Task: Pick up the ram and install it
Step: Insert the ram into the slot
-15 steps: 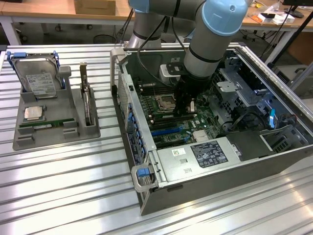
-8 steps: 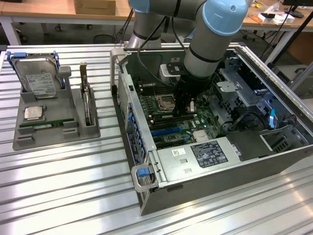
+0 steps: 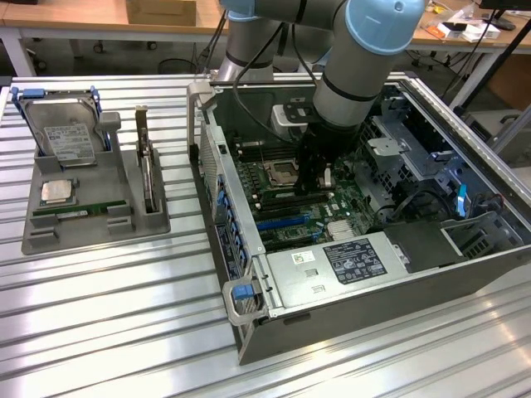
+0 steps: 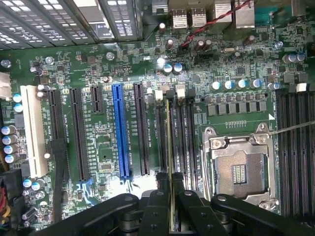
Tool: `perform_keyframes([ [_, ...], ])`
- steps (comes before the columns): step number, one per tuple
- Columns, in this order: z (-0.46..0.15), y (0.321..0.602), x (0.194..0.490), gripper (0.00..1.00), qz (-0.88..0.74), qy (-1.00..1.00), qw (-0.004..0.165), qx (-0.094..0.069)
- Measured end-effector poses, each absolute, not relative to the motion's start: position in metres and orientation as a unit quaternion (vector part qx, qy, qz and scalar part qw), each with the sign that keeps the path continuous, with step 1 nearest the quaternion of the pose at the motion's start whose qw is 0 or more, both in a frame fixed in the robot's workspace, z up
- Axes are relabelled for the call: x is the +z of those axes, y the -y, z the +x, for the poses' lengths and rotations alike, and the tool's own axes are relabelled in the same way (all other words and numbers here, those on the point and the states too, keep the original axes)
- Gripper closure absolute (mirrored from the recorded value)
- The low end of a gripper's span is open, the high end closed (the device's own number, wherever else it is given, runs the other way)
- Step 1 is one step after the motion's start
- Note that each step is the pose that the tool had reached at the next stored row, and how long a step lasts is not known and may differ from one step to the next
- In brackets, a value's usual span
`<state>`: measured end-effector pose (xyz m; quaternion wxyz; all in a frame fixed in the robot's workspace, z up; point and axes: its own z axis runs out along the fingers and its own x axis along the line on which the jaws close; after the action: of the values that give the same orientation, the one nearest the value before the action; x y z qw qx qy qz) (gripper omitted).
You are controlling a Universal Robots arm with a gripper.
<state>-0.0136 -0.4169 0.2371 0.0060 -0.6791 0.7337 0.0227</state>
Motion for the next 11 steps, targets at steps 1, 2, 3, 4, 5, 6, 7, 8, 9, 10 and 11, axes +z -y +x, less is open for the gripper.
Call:
perform_keyframes([
  [1,-0.0136,0.4169,0.2371,0.86,-0.683,-0.730,0.006,0.023],
  [2,-0.0136,0.4169,0.2371,0.86,-0.684,-0.729,0.006,0.022],
  [3,-0.0136,0.4169,0.2371,0.86,-0.686,-0.727,0.006,0.023],
  [4,-0.0136,0.4169,0.2371,0.86,-0.687,-0.726,0.006,0.022],
  [5,-0.0136,0.4169,0.2371,0.86,-0.687,-0.726,0.005,0.022],
  [6,-0.0135,0.4169,0.2367,0.86,-0.687,-0.726,0.005,0.022],
  [7,-0.0136,0.4169,0.2367,0.86,-0.687,-0.726,0.005,0.022],
  [8,-0.0135,0.4169,0.2361,0.86,-0.687,-0.726,0.006,0.022],
  [9,-0.0135,0.4169,0.2349,0.86,-0.687,-0.726,0.005,0.022],
  [10,-0.0135,0.4169,0.2339,0.86,-0.687,-0.726,0.005,0.022],
  [11,-0.0135,0.4169,0.2331,0.86,-0.687,-0.726,0.005,0.022],
])
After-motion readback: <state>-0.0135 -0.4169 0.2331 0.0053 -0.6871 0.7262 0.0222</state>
